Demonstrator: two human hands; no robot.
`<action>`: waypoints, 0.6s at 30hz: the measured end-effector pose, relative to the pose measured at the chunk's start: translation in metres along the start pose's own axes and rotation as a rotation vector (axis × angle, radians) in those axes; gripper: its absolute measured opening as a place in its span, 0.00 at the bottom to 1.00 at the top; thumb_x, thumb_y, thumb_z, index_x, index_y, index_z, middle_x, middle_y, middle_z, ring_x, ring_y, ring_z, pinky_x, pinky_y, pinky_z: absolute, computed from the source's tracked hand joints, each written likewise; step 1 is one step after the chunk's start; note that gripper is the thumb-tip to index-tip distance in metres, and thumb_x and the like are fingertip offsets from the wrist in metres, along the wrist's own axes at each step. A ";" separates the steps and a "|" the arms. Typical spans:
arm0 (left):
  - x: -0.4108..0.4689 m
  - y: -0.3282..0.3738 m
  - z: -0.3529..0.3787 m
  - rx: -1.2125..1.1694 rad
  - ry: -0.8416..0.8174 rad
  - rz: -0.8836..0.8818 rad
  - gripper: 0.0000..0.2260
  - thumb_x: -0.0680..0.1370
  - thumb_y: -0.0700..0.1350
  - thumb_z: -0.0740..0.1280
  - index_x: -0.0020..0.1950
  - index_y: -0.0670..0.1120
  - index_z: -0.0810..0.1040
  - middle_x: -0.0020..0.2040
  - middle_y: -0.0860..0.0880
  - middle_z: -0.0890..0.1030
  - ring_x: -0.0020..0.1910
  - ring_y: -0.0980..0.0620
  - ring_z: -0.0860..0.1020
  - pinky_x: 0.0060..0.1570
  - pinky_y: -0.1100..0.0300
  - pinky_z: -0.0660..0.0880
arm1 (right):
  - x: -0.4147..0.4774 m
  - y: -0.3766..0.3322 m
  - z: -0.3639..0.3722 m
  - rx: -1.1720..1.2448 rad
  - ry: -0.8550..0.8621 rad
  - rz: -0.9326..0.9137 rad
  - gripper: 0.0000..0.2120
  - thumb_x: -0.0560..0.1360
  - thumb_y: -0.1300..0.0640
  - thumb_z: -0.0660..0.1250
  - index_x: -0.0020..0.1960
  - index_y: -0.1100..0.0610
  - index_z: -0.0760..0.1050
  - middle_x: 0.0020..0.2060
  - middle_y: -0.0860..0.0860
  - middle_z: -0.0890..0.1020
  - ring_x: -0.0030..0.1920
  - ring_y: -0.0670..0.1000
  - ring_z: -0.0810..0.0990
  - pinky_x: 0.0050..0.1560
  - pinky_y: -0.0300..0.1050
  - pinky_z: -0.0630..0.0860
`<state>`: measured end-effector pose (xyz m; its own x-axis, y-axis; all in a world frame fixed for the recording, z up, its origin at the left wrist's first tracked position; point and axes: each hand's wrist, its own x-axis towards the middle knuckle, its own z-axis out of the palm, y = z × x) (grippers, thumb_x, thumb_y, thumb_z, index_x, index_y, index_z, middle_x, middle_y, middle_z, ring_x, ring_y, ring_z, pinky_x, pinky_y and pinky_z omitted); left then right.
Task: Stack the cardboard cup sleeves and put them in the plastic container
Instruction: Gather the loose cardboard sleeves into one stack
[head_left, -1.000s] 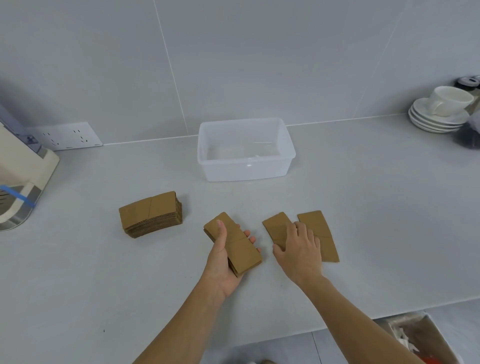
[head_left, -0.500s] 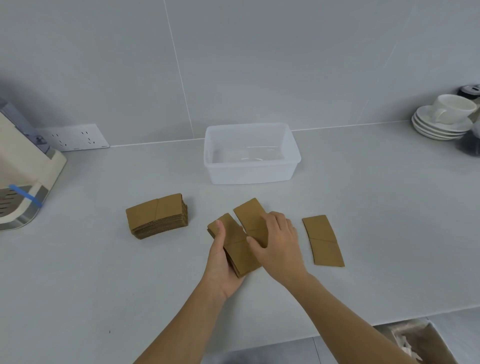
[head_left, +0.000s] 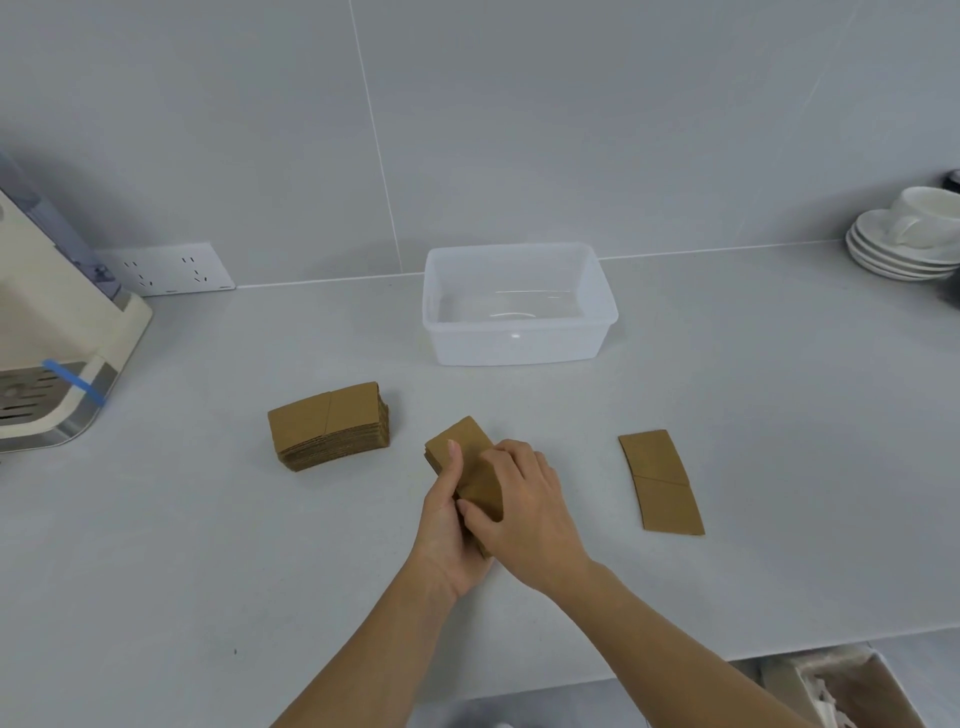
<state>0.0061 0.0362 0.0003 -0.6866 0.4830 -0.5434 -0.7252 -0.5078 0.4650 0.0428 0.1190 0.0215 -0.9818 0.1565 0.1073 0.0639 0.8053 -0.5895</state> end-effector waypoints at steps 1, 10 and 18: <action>0.000 0.000 0.000 -0.003 0.000 0.000 0.27 0.67 0.61 0.68 0.59 0.45 0.78 0.55 0.43 0.82 0.57 0.43 0.79 0.55 0.47 0.75 | 0.000 0.000 0.000 -0.001 0.002 0.004 0.28 0.66 0.42 0.52 0.58 0.58 0.72 0.59 0.53 0.74 0.57 0.53 0.72 0.59 0.48 0.71; 0.004 -0.007 0.001 0.047 -0.022 -0.015 0.15 0.70 0.49 0.69 0.53 0.44 0.80 0.47 0.45 0.84 0.52 0.46 0.81 0.54 0.51 0.75 | -0.003 0.009 -0.001 -0.010 0.004 0.002 0.26 0.67 0.45 0.52 0.56 0.59 0.74 0.56 0.54 0.76 0.55 0.53 0.73 0.58 0.47 0.71; 0.007 -0.011 0.008 0.079 -0.011 -0.028 0.11 0.77 0.49 0.63 0.50 0.44 0.81 0.42 0.45 0.85 0.42 0.48 0.84 0.44 0.54 0.77 | 0.002 0.026 -0.016 0.027 -0.170 -0.036 0.22 0.72 0.48 0.62 0.63 0.56 0.70 0.61 0.51 0.71 0.61 0.50 0.68 0.65 0.43 0.64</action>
<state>0.0087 0.0511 -0.0034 -0.6662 0.5043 -0.5493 -0.7456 -0.4367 0.5034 0.0458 0.1495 0.0195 -0.9996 0.0274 -0.0070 0.0260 0.7927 -0.6091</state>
